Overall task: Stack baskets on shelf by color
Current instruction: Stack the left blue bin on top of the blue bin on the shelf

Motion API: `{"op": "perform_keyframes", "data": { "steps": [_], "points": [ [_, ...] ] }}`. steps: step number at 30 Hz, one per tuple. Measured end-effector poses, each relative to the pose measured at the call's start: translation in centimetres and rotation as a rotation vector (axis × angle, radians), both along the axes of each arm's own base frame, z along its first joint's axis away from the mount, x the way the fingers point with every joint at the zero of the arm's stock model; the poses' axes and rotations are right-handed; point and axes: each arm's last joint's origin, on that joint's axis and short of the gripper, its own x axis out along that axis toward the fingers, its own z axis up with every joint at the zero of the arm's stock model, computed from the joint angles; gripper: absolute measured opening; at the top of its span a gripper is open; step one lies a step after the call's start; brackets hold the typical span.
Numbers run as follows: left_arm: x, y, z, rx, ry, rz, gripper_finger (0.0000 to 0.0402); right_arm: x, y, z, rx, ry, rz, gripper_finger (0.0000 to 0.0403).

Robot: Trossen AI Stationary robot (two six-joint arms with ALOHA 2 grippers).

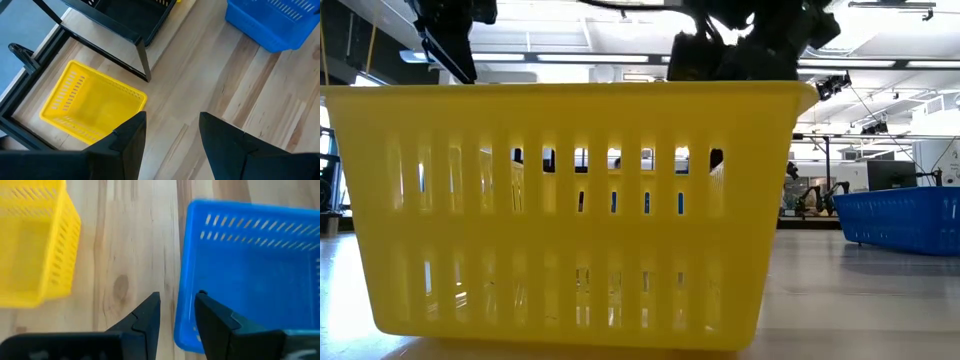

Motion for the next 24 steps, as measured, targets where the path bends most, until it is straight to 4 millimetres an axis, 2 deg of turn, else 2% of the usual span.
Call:
{"op": "perform_keyframes", "data": {
  "steps": [11, 14, 18, 24],
  "points": [
    [0.0, 0.0, 0.0, -0.014, -0.014, 0.044, 0.0172, 0.2, -1.6, -2.2, -0.043, 0.06, 0.005, 0.0104],
    [0.0, 0.0, 0.0, -0.022, -0.021, 0.066, 0.0172, 0.0, -2.1, -2.5, -0.041, 0.093, -0.013, 0.0076],
    [0.0, 0.0, 0.0, -0.023, -0.022, 0.069, 0.0172, 0.0, -2.2, -2.5, -0.039, 0.095, 0.021, 0.0012],
    [0.0, 0.1, 0.0, 0.003, -0.006, 0.058, 0.0172, -0.1, -2.0, -2.1, 0.024, 0.092, 0.02, 0.0005]
  ]
}}
